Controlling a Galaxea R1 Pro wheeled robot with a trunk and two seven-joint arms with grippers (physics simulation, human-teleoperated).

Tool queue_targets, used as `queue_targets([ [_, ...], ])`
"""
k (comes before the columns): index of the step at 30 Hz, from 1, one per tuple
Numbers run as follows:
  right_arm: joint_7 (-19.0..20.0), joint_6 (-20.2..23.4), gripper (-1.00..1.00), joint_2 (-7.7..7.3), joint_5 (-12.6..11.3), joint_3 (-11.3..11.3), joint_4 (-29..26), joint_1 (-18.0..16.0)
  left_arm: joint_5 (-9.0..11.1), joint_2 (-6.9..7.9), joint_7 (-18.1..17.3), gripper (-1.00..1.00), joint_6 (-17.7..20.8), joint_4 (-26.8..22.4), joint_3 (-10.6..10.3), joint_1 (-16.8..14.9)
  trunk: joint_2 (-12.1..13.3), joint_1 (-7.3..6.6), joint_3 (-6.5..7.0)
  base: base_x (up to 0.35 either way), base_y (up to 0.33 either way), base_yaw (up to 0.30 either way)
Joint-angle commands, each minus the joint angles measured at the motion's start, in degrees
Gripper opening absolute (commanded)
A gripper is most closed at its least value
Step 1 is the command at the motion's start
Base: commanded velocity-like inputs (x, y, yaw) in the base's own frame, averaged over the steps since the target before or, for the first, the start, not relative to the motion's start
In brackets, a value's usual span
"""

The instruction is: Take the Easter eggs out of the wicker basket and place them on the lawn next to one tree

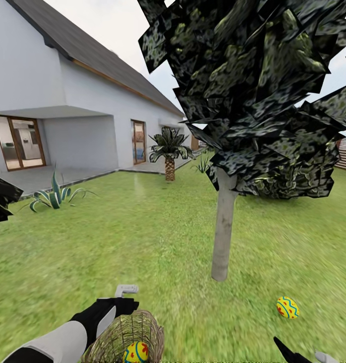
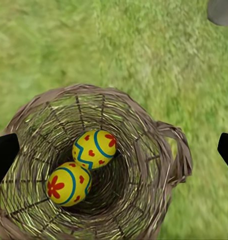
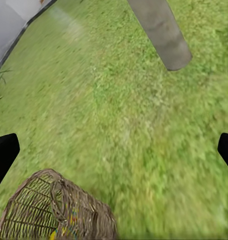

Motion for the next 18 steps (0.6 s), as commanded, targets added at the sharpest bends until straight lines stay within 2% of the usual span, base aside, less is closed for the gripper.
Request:
queue_targets([
  [1,0.13,0.57,1.00,0.00,-0.63,-0.06,-0.09,0.01,0.58,0.03,-0.01,1.00,0.25,-0.05,-0.38,-0.04,-0.45,0.23,-0.34,0.000,0.000,0.000],
  [5,0.28,0.91,1.00,-0.18,-0.72,-0.07,-0.65,-0.05,0.62,0.13,-0.02,1.00,0.22,-0.05,-0.38,-0.04,-2.06,1.11,-1.42,0.000,0.000,0.000],
  [7,0.31,2.52,1.00,-0.33,-0.50,-0.05,-0.85,-0.32,0.63,0.12,-0.01,1.00,0.19,-0.05,-0.38,-0.04,-2.86,1.55,-1.97,0.000,0.000,0.000],
  [10,0.28,7.33,1.00,-0.55,-0.08,-0.05,-1.98,-1.20,0.65,0.10,-0.01,1.00,0.12,-0.05,-0.38,-0.03,-4.06,2.21,-2.78,0.000,0.000,0.004],
  [18,-0.13,14.77,1.00,-0.98,-0.10,-0.06,-9.27,-3.20,0.65,0.09,-0.01,1.00,0.10,-0.05,-0.38,-0.04,-7.27,3.96,-4.96,0.000,0.000,0.042],
])
